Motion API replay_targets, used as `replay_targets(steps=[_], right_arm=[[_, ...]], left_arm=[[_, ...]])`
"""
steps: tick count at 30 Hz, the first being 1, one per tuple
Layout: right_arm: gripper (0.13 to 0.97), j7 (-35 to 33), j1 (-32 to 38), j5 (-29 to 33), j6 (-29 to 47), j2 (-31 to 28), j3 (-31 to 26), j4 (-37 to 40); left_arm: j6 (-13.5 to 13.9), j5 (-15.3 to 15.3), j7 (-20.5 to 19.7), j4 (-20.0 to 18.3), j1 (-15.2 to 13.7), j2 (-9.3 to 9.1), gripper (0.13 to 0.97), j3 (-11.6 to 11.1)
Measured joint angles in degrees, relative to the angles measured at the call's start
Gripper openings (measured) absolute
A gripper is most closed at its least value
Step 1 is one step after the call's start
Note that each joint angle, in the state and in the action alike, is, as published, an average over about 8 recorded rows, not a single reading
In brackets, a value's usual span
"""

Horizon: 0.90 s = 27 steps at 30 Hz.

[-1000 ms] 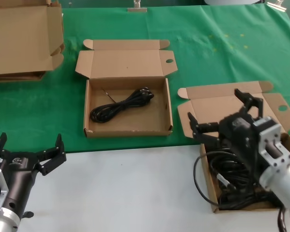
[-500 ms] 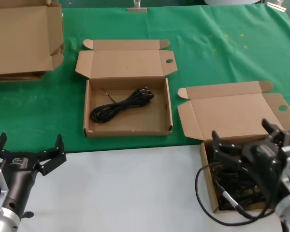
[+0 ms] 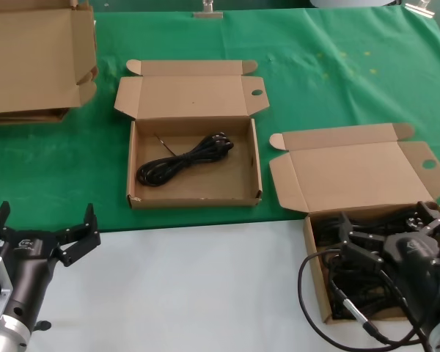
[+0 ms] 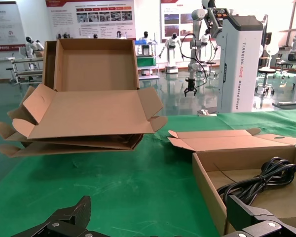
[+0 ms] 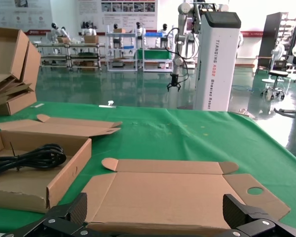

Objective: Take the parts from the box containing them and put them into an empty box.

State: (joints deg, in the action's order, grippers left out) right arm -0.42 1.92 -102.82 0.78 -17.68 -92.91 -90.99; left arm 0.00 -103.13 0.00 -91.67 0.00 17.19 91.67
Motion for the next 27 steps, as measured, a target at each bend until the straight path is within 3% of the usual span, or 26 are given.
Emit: replay_targets(steps=[27], right_arm=[[0.966, 0.0, 0.0, 0.0, 0.0, 0.0, 0.0, 0.0]], left_arm=[[0.0, 0.0, 0.0, 0.0, 0.0, 0.0, 0.966, 0.0]])
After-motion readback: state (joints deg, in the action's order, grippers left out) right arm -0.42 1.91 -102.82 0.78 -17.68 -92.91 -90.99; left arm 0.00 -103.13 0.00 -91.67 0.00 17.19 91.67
